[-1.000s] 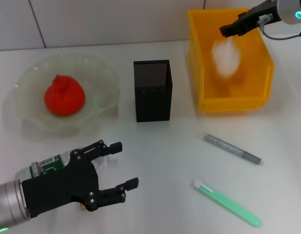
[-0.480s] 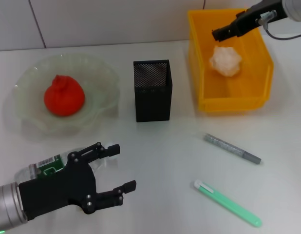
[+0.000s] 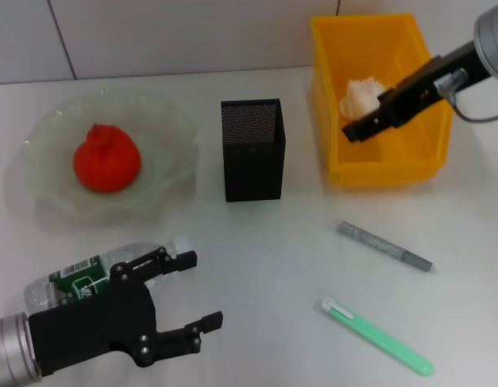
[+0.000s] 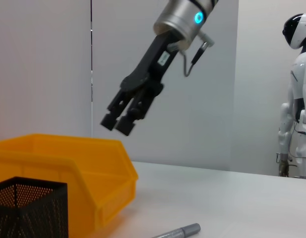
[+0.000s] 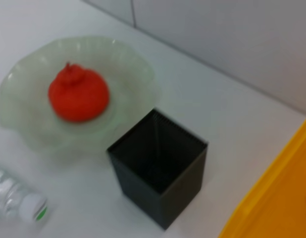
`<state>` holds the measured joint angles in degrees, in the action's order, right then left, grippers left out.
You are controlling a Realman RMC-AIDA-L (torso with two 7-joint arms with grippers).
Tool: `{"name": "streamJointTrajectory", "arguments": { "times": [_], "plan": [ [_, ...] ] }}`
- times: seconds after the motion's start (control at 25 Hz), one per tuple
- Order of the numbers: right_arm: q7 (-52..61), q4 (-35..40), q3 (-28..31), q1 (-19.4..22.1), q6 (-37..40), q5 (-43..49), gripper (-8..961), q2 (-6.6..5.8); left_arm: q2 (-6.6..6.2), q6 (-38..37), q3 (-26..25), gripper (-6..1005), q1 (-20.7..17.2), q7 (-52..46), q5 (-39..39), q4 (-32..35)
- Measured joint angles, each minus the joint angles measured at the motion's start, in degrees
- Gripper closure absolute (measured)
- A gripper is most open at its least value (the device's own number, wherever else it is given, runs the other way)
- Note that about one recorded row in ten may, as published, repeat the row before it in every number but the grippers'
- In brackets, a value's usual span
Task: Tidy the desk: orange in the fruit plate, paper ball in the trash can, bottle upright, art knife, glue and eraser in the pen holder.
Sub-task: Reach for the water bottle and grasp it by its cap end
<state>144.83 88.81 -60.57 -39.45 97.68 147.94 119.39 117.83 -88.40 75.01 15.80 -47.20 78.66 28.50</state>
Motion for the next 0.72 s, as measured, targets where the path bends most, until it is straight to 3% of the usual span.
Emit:
{"name": "streamJointTrajectory", "arguments": {
  "times": [0.24,0.44,0.48,0.52,0.56,0.64,0.68,0.72],
  "plan": [
    [0.5,1.7,-2.0,2.0,2.3,-0.4,155,0.07,-0.01,-0.1,-0.3,174,-0.8,0.1,0.0,0.3],
    [-3.9,1.5,-3.3,5.5,1.6,-4.5,155,0.13,-0.04,0.5,-2.5,174,-4.3,-1.4,0.0,7.3],
    [-8.3,1.6,-3.5,8.9,0.1,-10.1,155,0.16,-0.18,0.8,-3.0,174,-5.1,-2.4,0.0,9.3],
    [-8.3,1.6,-3.5,8.9,0.1,-10.1,156,0.16,-0.30,1.0,-3.1,174,-5.6,-3.2,0.0,10.5],
    [-13.3,1.8,-3.3,12.7,-1.1,-16.4,156,0.15,-0.30,1.0,-3.1,174,-5.6,-3.2,0.0,10.5],
    [-16.4,1.8,-3.1,14.6,-1.7,-19.6,156,0.11,-1.03,2.0,-3.6,174,-8.2,-7.2,0.5,17.3],
    [-22.8,0.7,-2.2,18.5,-2.2,-24.6,156,0.07,-1.10,2.3,-3.6,174,-8.7,-8.3,1.0,18.6],
    [-22.8,0.7,-2.2,18.5,-2.2,-24.6,156,0.07,-1.10,2.3,-3.6,174,-8.7,-8.3,1.0,18.6]
  ]
}}
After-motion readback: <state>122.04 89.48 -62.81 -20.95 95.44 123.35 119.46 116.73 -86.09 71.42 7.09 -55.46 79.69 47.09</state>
